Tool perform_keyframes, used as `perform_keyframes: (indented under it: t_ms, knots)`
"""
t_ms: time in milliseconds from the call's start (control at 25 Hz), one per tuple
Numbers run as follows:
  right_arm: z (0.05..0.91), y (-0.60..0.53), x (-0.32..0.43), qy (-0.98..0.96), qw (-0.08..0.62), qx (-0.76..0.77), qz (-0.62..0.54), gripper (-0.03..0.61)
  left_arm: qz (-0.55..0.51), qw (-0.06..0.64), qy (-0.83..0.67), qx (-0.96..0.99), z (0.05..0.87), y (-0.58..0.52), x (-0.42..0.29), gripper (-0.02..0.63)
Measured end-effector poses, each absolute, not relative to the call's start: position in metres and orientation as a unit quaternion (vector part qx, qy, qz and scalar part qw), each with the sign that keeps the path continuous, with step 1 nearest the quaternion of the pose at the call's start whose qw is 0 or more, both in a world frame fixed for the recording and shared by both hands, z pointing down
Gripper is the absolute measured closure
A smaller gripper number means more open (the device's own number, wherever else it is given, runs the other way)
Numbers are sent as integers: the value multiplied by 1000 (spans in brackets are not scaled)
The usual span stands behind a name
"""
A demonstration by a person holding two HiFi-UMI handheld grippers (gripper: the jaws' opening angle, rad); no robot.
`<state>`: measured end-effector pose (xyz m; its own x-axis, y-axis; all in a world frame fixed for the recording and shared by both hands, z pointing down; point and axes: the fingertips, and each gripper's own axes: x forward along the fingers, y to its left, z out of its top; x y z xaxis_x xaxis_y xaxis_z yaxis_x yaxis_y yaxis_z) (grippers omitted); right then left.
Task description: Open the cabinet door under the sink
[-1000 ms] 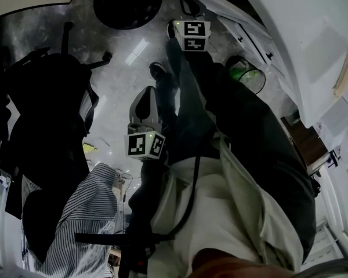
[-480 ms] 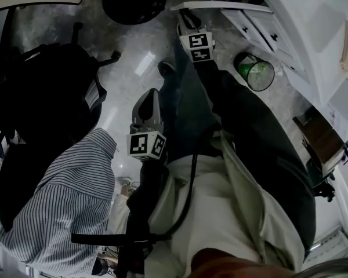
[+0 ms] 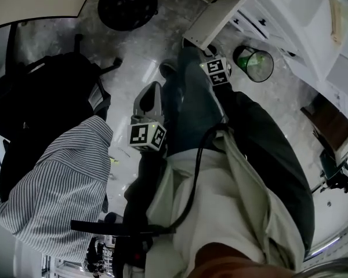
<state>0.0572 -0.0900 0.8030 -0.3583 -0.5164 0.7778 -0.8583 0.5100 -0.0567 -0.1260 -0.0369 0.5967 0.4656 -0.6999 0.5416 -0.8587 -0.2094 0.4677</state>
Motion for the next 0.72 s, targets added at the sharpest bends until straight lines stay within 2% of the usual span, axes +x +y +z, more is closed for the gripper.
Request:
perform_keyframes:
  t_ms: [320,520,720]
  knots:
    - [795,-61,89,-695,414,509,293,528,117,343,-479,800,562,-42,-106,607]
    - [776,-23,96,-680,381,511,362,532,105,329,-477,808,534,-47,-105,607]
    - [711,0,95,-733,341,478,344,550,96,320,-459,823,515,-34,-103,607]
